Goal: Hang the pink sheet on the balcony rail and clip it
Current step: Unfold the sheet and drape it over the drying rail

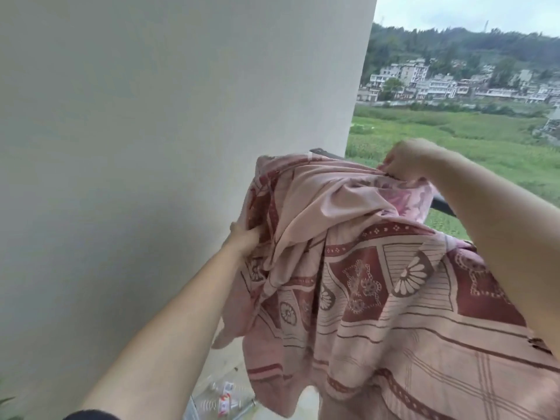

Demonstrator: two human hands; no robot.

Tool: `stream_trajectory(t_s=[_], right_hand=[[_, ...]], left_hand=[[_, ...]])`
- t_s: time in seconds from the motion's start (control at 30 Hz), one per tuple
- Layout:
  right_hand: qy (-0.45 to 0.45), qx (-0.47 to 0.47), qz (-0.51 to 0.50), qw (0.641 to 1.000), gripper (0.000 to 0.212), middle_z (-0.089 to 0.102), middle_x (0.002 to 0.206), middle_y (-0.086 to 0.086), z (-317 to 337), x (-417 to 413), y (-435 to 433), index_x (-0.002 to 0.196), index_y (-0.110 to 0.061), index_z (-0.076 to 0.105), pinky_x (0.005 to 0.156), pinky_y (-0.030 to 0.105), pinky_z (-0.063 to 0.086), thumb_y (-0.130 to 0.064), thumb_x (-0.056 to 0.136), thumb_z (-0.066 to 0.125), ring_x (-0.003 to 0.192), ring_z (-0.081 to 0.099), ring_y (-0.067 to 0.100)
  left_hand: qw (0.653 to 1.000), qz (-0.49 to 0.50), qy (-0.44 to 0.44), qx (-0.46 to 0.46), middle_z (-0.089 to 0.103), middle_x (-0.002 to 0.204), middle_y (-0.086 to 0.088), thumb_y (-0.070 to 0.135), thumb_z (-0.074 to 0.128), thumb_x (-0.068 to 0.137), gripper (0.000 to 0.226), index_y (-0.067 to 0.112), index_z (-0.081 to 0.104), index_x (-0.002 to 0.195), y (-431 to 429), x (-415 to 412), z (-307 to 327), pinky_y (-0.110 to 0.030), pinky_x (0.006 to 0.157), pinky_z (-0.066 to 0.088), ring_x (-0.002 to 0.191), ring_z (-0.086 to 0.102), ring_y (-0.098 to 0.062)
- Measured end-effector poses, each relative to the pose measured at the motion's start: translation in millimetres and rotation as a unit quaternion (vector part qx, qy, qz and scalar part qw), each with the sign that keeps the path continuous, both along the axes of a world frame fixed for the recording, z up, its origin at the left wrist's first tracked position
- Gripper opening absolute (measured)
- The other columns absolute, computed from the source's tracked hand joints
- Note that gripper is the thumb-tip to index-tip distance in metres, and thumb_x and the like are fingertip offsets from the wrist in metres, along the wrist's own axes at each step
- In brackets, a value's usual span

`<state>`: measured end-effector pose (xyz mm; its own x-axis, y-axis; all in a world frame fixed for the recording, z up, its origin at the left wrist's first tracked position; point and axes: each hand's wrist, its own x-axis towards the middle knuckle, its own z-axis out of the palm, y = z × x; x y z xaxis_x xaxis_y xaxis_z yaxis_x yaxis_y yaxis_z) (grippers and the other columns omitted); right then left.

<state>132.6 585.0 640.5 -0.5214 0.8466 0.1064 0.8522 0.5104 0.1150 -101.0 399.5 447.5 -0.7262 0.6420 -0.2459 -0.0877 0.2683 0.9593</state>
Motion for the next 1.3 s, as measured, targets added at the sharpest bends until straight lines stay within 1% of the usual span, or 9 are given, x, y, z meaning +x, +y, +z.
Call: stream_trajectory(t_s=[0.13, 0.27, 0.47, 0.6, 0.67, 0.77, 0.9, 1.1, 1.3], right_hand=[[-0.119, -0.031, 0.016, 0.992, 0.014, 0.066, 0.074, 0.007, -13.3, -19.7, -15.3, 0.093, 0.000, 0.071, 0.063, 0.032, 0.053, -0.008, 0.088, 0.061, 0.064, 0.061, 0.019], [0.089, 0.063, 0.102, 0.989, 0.046, 0.059, 0.130, 0.011, -4.1, -42.0, -43.2, 0.131, -0.015, 0.060, 0.082, 0.037, 0.053, -0.004, 0.086, 0.056, 0.111, 0.061, 0.029], [0.315, -0.106, 0.243, 0.911, 0.050, 0.051, 0.145, 0.012, 17.3, -87.5, -94.3, 0.144, -0.008, 0.046, 0.102, 0.024, 0.035, -0.037, 0.104, 0.044, 0.133, 0.048, 0.024], [0.298, -0.132, 0.241, 0.914, 0.043, 0.052, 0.064, 0.002, 30.3, -83.1, -102.6, 0.070, -0.013, 0.060, 0.043, 0.013, 0.031, -0.048, 0.095, 0.058, 0.060, 0.046, 0.016], [0.295, -0.096, 0.241, 0.920, 0.042, 0.043, 0.061, 0.001, 41.5, -71.1, -101.4, 0.074, -0.006, 0.061, 0.036, 0.014, 0.024, -0.044, 0.092, 0.065, 0.057, 0.037, 0.014], [0.321, 0.036, 0.239, 0.916, 0.039, 0.057, 0.082, 0.009, 59.2, -49.9, -94.8, 0.099, -0.002, 0.068, 0.056, 0.021, 0.036, -0.040, 0.092, 0.066, 0.075, 0.049, 0.020], [0.352, 0.165, 0.179, 0.904, 0.038, 0.053, 0.124, 0.015, 60.6, -15.6, -75.1, 0.118, -0.008, 0.060, 0.079, 0.031, 0.044, -0.036, 0.093, 0.064, 0.097, 0.053, 0.024], [0.137, 0.062, 0.129, 0.980, 0.011, 0.064, 0.107, 0.008, 21.2, 17.1, -46.2, 0.088, -0.019, 0.059, 0.066, 0.026, 0.047, -0.010, 0.093, 0.058, 0.081, 0.055, 0.017], [0.088, -0.097, 0.110, 0.985, 0.024, 0.063, 0.112, 0.007, 8.1, 5.6, -54.7, 0.111, -0.017, 0.061, 0.086, 0.040, 0.056, -0.021, 0.089, 0.053, 0.099, 0.062, 0.023]], left_hand=[[0.995, -0.040, 0.093, -0.021, 0.070, 0.087, -0.008, 0.041, 0.061, 0.089, 0.040, 0.007, 0.068, 0.107, -4.5, 7.0, 0.5, -0.027, 0.059, 0.051, 0.072, 0.067, -0.023], [0.919, 0.120, 0.360, -0.108, 0.069, 0.109, -0.021, 0.038, 0.043, 0.096, 0.042, 0.007, 0.066, 0.111, -26.5, -8.0, 56.3, -0.040, 0.083, 0.052, 0.102, 0.065, -0.039], [0.827, 0.139, 0.517, 0.170, 0.067, 0.102, -0.018, 0.007, 0.041, 0.081, 0.034, 0.007, 0.065, 0.105, -37.3, -10.3, 168.0, -0.025, 0.076, 0.042, 0.096, 0.061, -0.031], [0.806, 0.107, 0.529, 0.244, 0.059, 0.107, -0.013, 0.005, 0.041, 0.079, 0.035, 0.007, 0.060, 0.108, -42.3, 11.3, 198.0, -0.022, 0.088, 0.042, 0.100, 0.056, -0.023], [0.800, 0.114, 0.542, 0.232, 0.056, 0.108, -0.013, 0.008, 0.044, 0.077, 0.034, 0.006, 0.059, 0.108, -46.2, 10.9, 192.0, -0.035, 0.095, 0.044, 0.100, 0.055, -0.027], [0.787, 0.131, 0.572, 0.191, 0.051, 0.117, -0.013, 0.029, 0.067, 0.082, 0.045, 0.009, 0.055, 0.121, -47.6, 9.2, 162.9, -0.014, 0.098, 0.030, 0.103, 0.047, -0.022], [0.880, 0.098, 0.461, -0.057, 0.019, 0.151, -0.019, 0.057, 0.074, 0.069, 0.108, 0.024, 0.012, 0.150, -41.5, 12.3, 89.0, -0.049, 0.109, 0.026, 0.140, 0.019, -0.033], [0.953, 0.052, 0.276, -0.114, 0.068, 0.107, -0.013, 0.031, 0.047, 0.092, 0.027, 0.013, 0.065, 0.098, -50.3, 32.6, 9.6, -0.031, 0.069, 0.043, 0.085, 0.059, -0.031], [0.851, 0.155, 0.500, -0.049, 0.058, 0.095, -0.010, 0.020, 0.051, 0.093, 0.015, 0.011, 0.057, 0.104, -77.5, 54.6, -4.7, -0.034, 0.057, 0.040, 0.072, 0.057, -0.033]])
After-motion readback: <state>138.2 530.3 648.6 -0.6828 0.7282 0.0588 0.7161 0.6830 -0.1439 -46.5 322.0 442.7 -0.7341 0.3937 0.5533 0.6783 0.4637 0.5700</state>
